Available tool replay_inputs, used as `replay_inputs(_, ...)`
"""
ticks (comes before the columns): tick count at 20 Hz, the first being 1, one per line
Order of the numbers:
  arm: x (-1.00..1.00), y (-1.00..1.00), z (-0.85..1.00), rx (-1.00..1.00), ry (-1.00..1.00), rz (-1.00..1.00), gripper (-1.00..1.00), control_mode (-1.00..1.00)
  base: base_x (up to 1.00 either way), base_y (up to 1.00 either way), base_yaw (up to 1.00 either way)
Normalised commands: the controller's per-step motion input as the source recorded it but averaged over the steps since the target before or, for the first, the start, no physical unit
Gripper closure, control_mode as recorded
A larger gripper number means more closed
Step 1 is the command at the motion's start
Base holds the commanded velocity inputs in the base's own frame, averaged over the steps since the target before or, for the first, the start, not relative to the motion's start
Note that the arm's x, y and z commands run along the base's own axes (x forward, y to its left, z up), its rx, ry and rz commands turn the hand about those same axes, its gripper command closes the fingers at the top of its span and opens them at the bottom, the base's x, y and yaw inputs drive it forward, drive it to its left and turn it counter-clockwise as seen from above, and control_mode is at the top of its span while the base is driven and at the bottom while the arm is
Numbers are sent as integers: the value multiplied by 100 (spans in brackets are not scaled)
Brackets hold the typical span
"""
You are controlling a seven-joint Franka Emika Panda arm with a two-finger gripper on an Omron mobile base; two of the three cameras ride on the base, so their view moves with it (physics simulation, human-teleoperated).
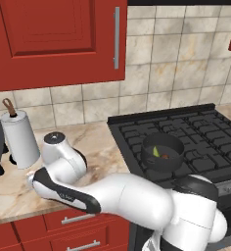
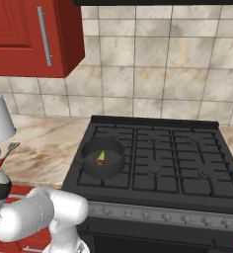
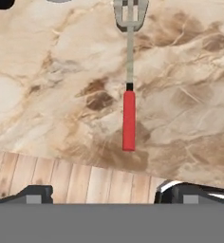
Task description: Put the lemon wedge and mushroom in the pot. Retrieve the spatula and lightly stir the vegetables in the pot.
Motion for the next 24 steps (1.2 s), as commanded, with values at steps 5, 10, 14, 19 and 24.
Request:
replay_inputs(5, 23, 0, -45, 0, 4, -3, -100, -100, 0, 0, 0)
replay_inputs(10, 29, 0, -31, 0, 7, -3, -100, -100, 0, 0, 0)
replay_inputs(14, 29, 0, -24, 0, 4, -7, -100, -100, 0, 0, 0)
replay_inputs(19, 3, 0, -8, 0, 2, -12, -100, -100, 0, 0, 0)
replay_inputs(24, -18, 0, -9, 0, 1, -10, -100, -100, 0, 0, 0)
